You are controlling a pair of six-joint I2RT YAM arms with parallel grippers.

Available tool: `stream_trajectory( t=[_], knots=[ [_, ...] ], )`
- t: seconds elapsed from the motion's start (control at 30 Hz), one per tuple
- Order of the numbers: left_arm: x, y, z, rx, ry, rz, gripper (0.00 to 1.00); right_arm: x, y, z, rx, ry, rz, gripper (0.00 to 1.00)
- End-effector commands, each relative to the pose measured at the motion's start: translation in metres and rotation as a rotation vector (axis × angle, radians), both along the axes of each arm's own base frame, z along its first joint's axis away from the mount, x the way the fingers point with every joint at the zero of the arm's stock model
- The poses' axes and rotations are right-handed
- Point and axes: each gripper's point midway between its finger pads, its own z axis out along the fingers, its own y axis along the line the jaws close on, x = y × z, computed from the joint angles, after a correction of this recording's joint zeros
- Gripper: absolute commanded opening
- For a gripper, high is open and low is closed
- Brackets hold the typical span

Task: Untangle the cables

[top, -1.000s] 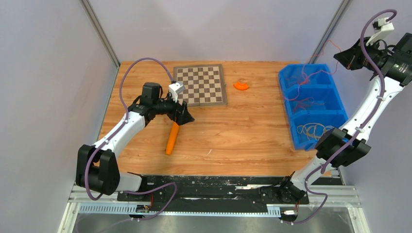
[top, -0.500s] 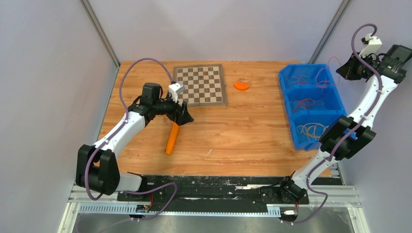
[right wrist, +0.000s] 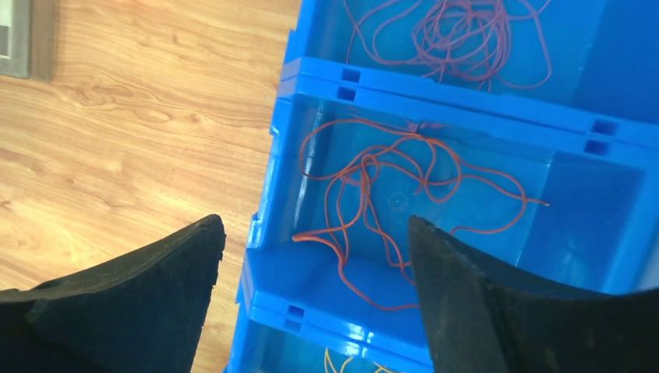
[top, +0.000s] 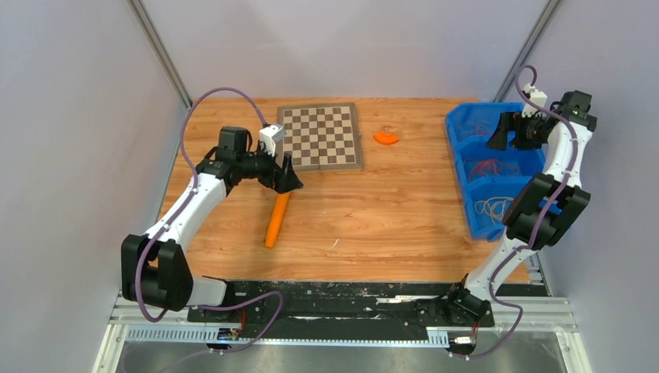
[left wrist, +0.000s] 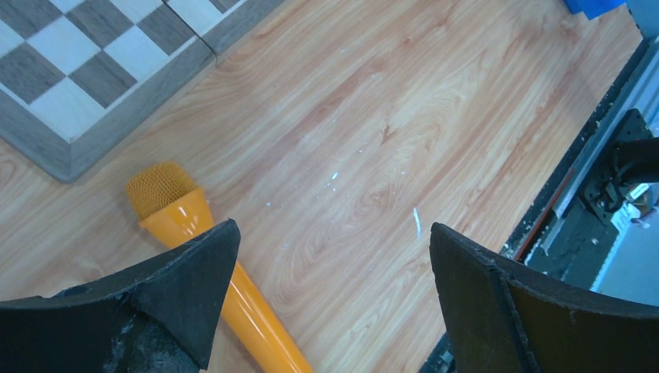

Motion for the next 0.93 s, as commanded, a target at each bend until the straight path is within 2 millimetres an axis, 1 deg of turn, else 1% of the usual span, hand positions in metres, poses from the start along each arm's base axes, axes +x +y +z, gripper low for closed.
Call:
stream_trajectory(
  t=[0.0, 0.03, 0.1, 0.13, 0.17, 0.2, 0.23, 0.27, 0.3, 0.33, 0.37, 0.4, 0.43, 0.47, 0.5, 0.53, 0.57, 0.6, 0.63, 0.67, 0.7, 0.77, 0.87, 0.9],
  knots=[
    [-0.006, 0.012, 0.023, -0.016, 0.054, 0.054, 1.00, -0.003, 0.020, 0.091, 0.000, -0.198, 0.012, 0.92],
    [-0.011, 0.015, 0.021, -0.012, 0.095, 0.068, 1.00, -0.005, 0.030, 0.099, 0.022, -0.210, 0.021, 0.95],
    [-0.010, 0.026, 0.024, 0.010, 0.130, 0.099, 1.00, -0.011, 0.056, 0.109, 0.071, -0.217, 0.048, 0.98],
    [-0.007, 0.035, 0.028, 0.031, 0.161, 0.130, 1.00, -0.014, 0.070, 0.111, 0.093, -0.214, 0.064, 1.00],
    [-0.004, 0.041, 0.031, 0.048, 0.156, 0.134, 1.00, -0.017, 0.088, 0.110, 0.112, -0.203, 0.090, 1.00],
    [0.002, 0.052, 0.037, 0.055, 0.178, 0.164, 1.00, -0.021, 0.106, 0.108, 0.120, -0.192, 0.119, 1.00],
    [0.005, 0.058, 0.037, 0.057, 0.196, 0.175, 1.00, -0.024, 0.124, 0.103, 0.123, -0.176, 0.148, 1.00],
    [0.011, 0.070, 0.049, 0.031, 0.196, 0.206, 1.00, -0.027, 0.145, 0.098, 0.125, -0.163, 0.182, 1.00],
    [0.016, 0.084, 0.052, 0.014, 0.207, 0.251, 1.00, -0.032, 0.164, 0.088, 0.127, -0.142, 0.208, 1.00],
    [0.019, 0.090, 0.057, 0.004, 0.203, 0.273, 1.00, -0.037, 0.188, 0.076, 0.136, -0.116, 0.247, 1.00],
    [0.022, 0.101, 0.059, 0.001, 0.203, 0.316, 1.00, -0.044, 0.206, 0.066, 0.141, -0.099, 0.276, 1.00],
    [0.022, 0.109, 0.056, 0.022, 0.202, 0.349, 1.00, -0.052, 0.221, 0.053, 0.139, -0.078, 0.300, 1.00],
    [0.020, 0.116, 0.058, 0.038, 0.187, 0.378, 1.00, -0.060, 0.237, 0.041, 0.127, -0.062, 0.326, 1.00],
    [0.018, 0.124, 0.048, 0.075, 0.196, 0.412, 1.00, -0.070, 0.248, 0.027, 0.107, -0.041, 0.345, 1.00],
    [0.013, 0.126, 0.050, 0.090, 0.173, 0.425, 1.00, -0.085, 0.262, 0.007, 0.091, -0.004, 0.377, 1.00],
    [0.005, 0.129, 0.037, 0.113, 0.188, 0.432, 1.00, -0.095, 0.269, 0.002, 0.069, -0.008, 0.395, 1.00],
    [-0.006, 0.129, 0.030, 0.124, 0.192, 0.436, 1.00, -0.104, 0.272, -0.006, 0.060, 0.003, 0.399, 1.00],
    [-0.011, 0.130, 0.026, 0.129, 0.191, 0.436, 1.00, -0.111, 0.272, -0.011, 0.057, 0.011, 0.400, 1.00],
    [-0.022, 0.130, 0.017, 0.139, 0.199, 0.442, 1.00, -0.115, 0.270, -0.012, 0.049, 0.010, 0.392, 1.00],
    [-0.025, 0.131, 0.014, 0.144, 0.197, 0.447, 1.00, -0.117, 0.267, -0.013, 0.036, 0.007, 0.380, 1.00],
    [-0.032, 0.132, 0.009, 0.156, 0.196, 0.457, 1.00, -0.119, 0.264, -0.012, 0.022, -0.002, 0.372, 1.00],
    [-0.039, 0.135, 0.005, 0.171, 0.185, 0.471, 1.00, -0.119, 0.259, -0.005, -0.002, -0.029, 0.353, 1.00],
    [-0.041, 0.138, 0.007, 0.187, 0.162, 0.483, 1.00, -0.118, 0.253, 0.011, -0.014, -0.076, 0.322, 1.00],
    [-0.040, 0.140, 0.012, 0.196, 0.140, 0.492, 1.00, -0.117, 0.250, 0.018, -0.020, -0.097, 0.311, 1.00]
  ],
)
